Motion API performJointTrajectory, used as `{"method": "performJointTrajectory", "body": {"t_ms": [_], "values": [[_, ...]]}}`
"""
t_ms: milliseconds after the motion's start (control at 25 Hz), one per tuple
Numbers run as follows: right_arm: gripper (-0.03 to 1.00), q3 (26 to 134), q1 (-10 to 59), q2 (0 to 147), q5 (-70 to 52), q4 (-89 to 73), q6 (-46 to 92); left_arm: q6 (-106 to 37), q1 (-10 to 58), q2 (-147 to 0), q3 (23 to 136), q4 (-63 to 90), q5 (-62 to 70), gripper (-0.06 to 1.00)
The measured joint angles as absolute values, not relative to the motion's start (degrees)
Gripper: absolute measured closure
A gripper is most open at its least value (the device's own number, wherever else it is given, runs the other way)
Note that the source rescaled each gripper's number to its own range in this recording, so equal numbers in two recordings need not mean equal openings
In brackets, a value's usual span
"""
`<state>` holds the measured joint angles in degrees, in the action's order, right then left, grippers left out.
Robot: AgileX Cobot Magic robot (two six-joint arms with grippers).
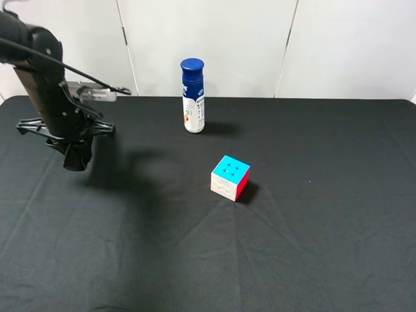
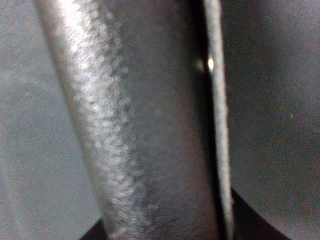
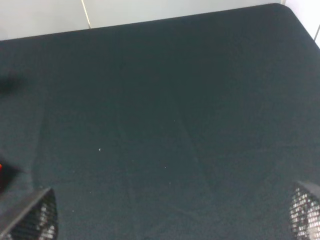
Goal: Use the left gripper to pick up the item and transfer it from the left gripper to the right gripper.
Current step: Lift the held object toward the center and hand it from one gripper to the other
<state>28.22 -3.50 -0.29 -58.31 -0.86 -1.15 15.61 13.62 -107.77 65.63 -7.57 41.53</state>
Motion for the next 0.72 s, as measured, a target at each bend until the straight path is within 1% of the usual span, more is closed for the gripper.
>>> {"method": "performJointTrajectory", "body": {"t_ms": [320,720], "values": [[-0.03,28.2,-3.5,-0.3,-58.3,-0.9,-1.1,15.4,13.6,-102.1,65.7,-7.3,47.4,0.93],[-0.03,28.2,-3.5,-0.3,-58.3,-0.9,-1.1,10.0,13.6,-95.4,65.7,-5.9,55.2,0.93]]}}
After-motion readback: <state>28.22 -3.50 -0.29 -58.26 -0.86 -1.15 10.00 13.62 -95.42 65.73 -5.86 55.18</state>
